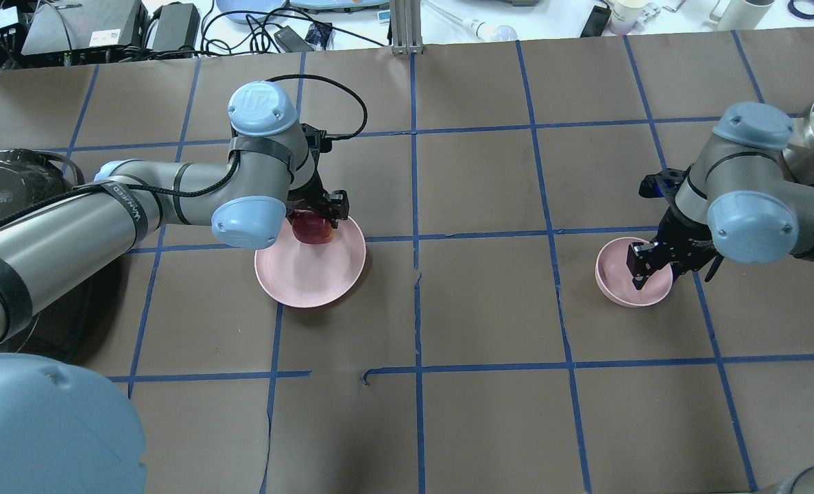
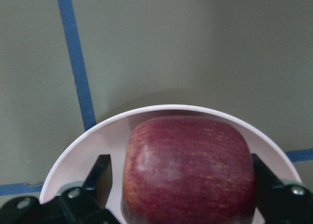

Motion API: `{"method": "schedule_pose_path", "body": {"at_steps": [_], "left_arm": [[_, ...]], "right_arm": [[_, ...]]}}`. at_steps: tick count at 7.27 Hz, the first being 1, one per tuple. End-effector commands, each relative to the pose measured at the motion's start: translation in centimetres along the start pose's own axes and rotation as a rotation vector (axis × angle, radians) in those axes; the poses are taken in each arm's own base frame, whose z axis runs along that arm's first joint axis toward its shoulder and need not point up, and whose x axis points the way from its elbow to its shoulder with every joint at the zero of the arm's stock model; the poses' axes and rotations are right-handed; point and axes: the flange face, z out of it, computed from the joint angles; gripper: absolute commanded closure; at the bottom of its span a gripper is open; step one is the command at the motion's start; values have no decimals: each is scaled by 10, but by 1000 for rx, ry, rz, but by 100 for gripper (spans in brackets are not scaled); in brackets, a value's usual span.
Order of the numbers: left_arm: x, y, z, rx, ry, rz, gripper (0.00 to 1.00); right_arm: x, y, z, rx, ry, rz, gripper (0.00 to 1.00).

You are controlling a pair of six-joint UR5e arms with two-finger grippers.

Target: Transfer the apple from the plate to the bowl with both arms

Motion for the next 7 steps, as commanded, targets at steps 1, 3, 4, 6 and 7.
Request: {"method": "schedule_pose_path", "body": {"at_steps": [1, 3, 4, 6, 7], "left_arm": [[2, 2, -19, 25, -5, 3, 67], [0, 4, -40, 52, -7, -1, 68], [0, 8, -45, 42, -10, 0, 69], [-11, 8, -70, 57, -31, -15, 70], [-15, 13, -77, 47, -37, -18, 70]], "right_arm": [[0, 0, -6, 9, 0, 2, 100], [-7, -7, -31, -2, -47, -4, 100], [-18, -9, -46, 20, -131, 17, 100], [-87, -12, -40, -18, -241, 122, 100], [-145, -11, -32, -49, -210, 162, 100]]}}
